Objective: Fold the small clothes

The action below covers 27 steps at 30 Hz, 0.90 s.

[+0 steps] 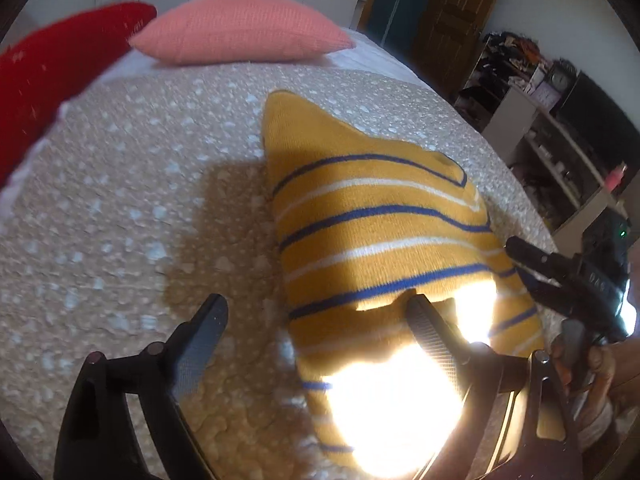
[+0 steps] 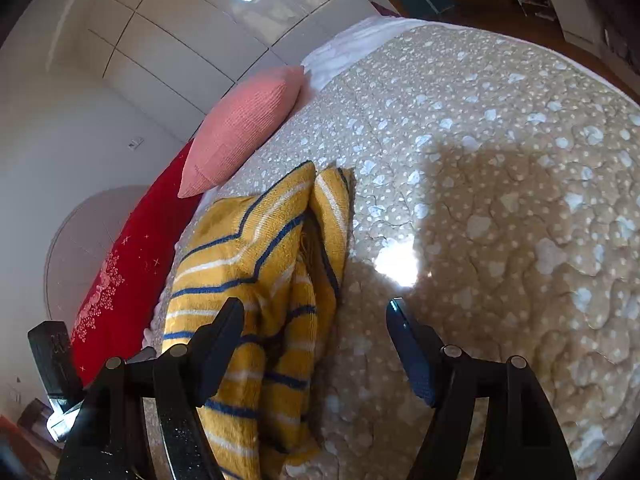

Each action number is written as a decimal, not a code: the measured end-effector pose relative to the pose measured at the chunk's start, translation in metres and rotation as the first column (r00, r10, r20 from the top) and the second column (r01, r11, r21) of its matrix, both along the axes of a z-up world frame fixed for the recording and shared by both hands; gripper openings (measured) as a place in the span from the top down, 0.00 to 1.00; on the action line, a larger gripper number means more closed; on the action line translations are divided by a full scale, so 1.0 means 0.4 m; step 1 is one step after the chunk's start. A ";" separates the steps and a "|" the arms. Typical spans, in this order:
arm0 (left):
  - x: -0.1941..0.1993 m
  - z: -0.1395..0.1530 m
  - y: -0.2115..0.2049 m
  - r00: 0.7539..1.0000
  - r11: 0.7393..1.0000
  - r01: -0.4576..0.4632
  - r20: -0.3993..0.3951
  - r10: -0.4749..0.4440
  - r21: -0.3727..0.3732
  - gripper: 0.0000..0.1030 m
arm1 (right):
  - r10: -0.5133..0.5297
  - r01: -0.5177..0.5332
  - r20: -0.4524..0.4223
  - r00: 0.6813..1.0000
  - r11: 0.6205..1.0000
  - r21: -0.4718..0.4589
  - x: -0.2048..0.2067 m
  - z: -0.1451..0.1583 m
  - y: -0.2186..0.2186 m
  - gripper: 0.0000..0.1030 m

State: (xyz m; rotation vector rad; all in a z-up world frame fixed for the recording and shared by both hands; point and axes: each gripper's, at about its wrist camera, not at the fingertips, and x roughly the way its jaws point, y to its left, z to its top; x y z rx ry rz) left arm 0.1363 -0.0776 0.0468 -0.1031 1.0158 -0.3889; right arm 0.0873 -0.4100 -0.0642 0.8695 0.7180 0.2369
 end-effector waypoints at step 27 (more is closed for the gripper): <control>0.009 -0.057 0.057 0.997 0.998 -0.064 -0.034 0.063 -0.010 0.17 | 0.027 -0.019 0.038 0.999 0.979 -0.202 0.100 0.121 0.204 0.37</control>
